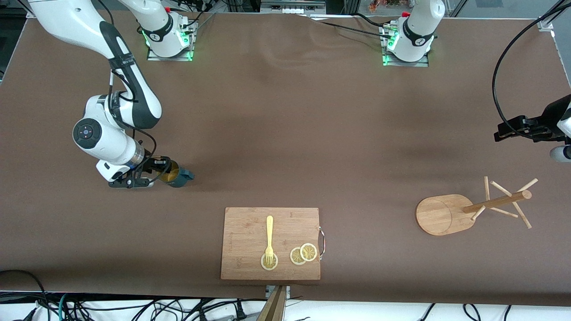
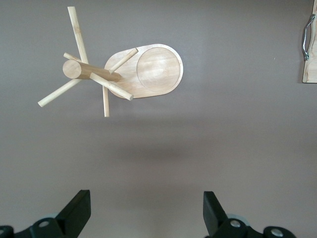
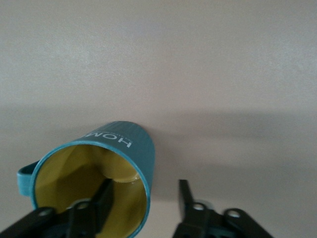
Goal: Pass cup and hang on rack
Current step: 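Lift the teal mug with the right gripper and carry it toward the table middle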
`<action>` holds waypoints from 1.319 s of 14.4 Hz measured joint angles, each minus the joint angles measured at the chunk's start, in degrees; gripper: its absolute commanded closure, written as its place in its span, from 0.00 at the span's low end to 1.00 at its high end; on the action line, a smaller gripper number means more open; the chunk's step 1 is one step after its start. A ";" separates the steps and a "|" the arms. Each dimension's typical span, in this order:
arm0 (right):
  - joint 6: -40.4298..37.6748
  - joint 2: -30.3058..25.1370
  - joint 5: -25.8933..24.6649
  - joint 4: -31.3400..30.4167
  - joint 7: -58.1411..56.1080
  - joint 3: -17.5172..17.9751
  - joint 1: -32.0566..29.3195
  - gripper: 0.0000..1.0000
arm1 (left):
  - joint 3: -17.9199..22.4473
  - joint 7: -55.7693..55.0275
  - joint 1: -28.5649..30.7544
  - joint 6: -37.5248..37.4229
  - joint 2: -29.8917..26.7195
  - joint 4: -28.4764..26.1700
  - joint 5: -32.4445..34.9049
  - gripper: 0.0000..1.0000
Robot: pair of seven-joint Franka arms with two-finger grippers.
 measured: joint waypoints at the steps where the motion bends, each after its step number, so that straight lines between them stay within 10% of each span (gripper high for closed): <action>1: 0.09 0.26 0.01 0.00 0.07 0.00 0.00 0.74 | 0.00 0.00 0.07 0.00 0.01 0.00 0.00 0.00; 5: 0.46 0.87 0.02 0.03 1.07 0.01 0.01 1.00 | 0.01 0.00 0.96 0.00 0.13 0.02 -2.33 0.00; 12: -0.07 0.98 0.03 1.92 6.23 0.53 3.55 1.00 | 0.02 0.00 1.26 0.00 0.21 0.04 -2.65 0.00; 19: -18.07 1.39 0.24 17.92 26.06 1.05 17.59 1.00 | 0.02 0.00 1.26 0.00 0.21 0.06 -2.66 0.00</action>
